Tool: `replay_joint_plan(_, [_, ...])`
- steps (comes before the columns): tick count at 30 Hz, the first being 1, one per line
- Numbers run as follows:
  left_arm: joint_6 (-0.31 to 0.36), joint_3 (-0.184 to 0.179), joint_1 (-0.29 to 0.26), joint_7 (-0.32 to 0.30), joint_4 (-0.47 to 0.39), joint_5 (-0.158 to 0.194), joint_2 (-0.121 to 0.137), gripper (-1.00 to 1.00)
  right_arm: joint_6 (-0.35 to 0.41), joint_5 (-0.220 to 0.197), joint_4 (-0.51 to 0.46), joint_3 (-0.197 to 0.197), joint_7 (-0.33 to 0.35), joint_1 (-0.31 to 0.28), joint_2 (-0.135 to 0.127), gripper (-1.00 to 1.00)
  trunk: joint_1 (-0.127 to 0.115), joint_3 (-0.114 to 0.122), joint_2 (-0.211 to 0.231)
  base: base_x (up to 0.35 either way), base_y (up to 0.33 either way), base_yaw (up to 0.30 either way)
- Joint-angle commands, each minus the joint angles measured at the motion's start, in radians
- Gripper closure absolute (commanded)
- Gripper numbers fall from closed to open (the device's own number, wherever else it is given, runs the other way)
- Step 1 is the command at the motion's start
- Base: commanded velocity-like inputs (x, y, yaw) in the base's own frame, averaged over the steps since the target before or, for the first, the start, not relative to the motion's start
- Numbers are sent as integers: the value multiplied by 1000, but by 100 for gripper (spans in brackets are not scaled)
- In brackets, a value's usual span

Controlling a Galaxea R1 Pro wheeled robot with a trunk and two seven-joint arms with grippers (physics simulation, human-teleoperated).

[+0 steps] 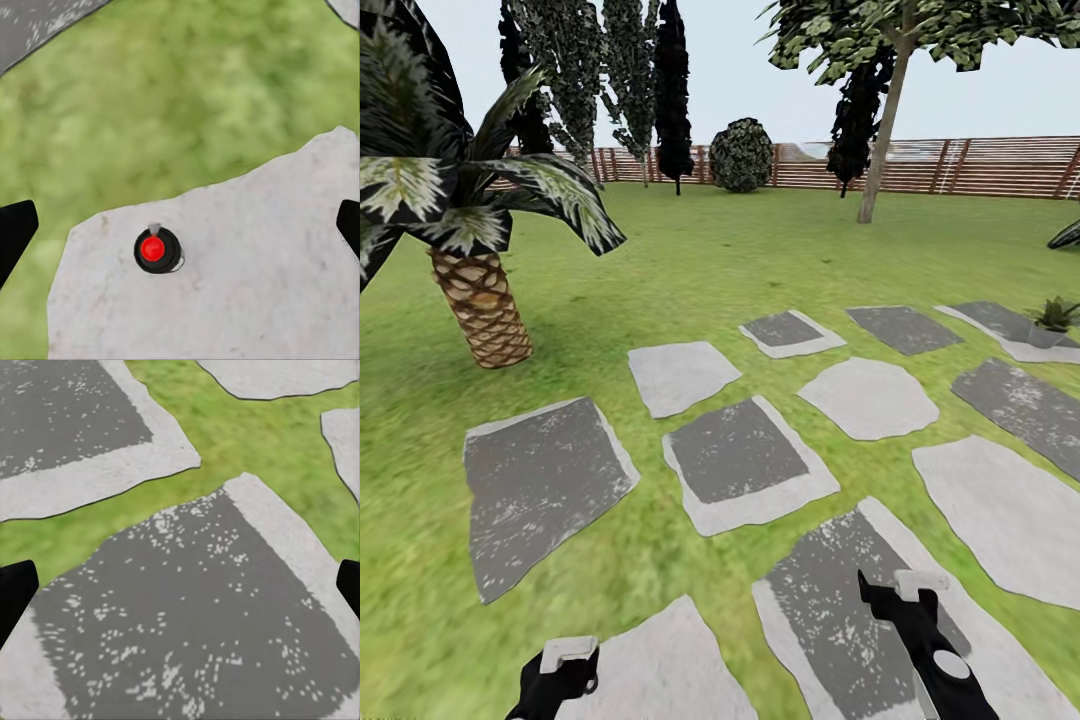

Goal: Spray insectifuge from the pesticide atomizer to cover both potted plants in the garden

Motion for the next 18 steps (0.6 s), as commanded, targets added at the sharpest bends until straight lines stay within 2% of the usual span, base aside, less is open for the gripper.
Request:
replay_joint_plan(1, [-11,-1,-1,1,2,5,0,-100,-2,5,-1,-1,0,0,0,-100,4,-4,-8,0,0,15])
replay_joint_plan(5, [-33,-1,-1,1,6,5,2,-100,-2,5,-2,-1,0,0,0,-100,19,-18,-36,0,0,6])
replay_joint_plan(13, [-36,1,-2,2,9,5,8,-100,0,6,-2,-2,0,0,0,-100,50,-54,-92,0,0,34])
replay_joint_plan(18, [-31,0,-13,3,11,5,14,-100,45,4,-29,-5,0,-2,-3,-100,69,-77,-127,0,0,70])
